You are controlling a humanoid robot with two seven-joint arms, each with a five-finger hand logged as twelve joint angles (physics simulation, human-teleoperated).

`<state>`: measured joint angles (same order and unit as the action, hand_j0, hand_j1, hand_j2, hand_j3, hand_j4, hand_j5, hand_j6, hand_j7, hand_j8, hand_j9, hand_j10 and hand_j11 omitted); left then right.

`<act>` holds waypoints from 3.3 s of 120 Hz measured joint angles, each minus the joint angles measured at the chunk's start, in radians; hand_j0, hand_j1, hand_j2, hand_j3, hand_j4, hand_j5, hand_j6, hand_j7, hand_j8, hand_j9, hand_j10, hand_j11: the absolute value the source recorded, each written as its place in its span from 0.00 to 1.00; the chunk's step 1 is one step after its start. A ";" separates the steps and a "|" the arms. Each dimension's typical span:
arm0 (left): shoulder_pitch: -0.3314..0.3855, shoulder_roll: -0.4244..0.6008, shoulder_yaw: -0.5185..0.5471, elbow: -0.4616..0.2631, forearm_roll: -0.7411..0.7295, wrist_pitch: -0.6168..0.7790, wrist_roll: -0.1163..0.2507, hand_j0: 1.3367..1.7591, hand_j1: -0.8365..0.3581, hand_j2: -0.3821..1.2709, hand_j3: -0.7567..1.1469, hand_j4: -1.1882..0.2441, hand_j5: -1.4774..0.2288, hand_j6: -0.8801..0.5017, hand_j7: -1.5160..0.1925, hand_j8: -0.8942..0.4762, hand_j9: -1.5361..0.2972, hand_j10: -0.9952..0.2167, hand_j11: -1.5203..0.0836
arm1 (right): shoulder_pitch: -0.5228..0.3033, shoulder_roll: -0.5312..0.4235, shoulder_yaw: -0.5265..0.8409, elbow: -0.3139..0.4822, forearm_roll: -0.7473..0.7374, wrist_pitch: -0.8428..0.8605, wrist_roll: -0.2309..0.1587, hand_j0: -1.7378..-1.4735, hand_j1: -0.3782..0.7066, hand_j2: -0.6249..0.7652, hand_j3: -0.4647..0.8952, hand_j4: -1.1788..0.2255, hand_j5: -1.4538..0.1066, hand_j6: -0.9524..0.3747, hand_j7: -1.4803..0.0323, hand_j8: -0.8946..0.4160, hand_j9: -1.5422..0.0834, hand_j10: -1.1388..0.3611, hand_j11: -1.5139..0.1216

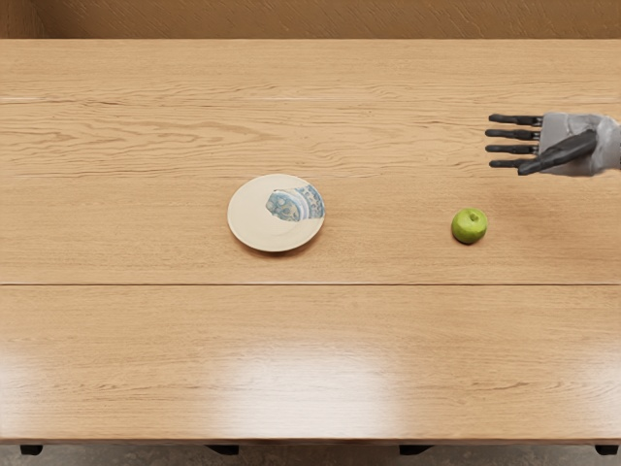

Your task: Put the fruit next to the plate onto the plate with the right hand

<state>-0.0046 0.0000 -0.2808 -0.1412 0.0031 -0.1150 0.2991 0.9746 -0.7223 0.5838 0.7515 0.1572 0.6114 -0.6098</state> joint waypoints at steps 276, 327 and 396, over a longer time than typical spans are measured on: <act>0.000 0.000 0.000 0.000 0.000 0.000 0.000 0.76 0.98 0.23 0.40 0.82 0.86 0.63 0.88 0.64 0.83 0.81 0.94 | 0.368 0.221 -0.970 0.700 -0.764 -1.234 -0.009 0.37 0.60 0.38 0.34 0.31 0.53 0.42 0.46 0.40 0.50 0.44 0.45; 0.000 0.000 0.000 0.000 0.000 0.000 0.000 0.76 0.98 0.23 0.40 0.82 0.86 0.63 0.88 0.64 0.83 0.81 0.94 | 0.366 0.225 -0.963 0.710 -0.752 -1.217 -0.002 0.39 0.65 0.58 0.34 0.25 0.26 0.43 0.28 0.52 0.28 0.45 0.23; 0.000 0.000 0.000 0.000 0.000 0.000 0.000 0.76 0.98 0.23 0.40 0.82 0.86 0.63 0.88 0.64 0.83 0.81 0.94 | 0.444 0.305 -0.792 0.718 -0.739 -1.212 -0.002 0.31 0.63 0.69 0.34 0.27 0.12 0.47 0.23 0.50 0.19 0.42 0.17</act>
<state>-0.0046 0.0000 -0.2807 -0.1412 0.0031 -0.1150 0.2991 1.4190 -0.4174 -0.2079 1.4699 -0.5814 -0.6010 -0.6116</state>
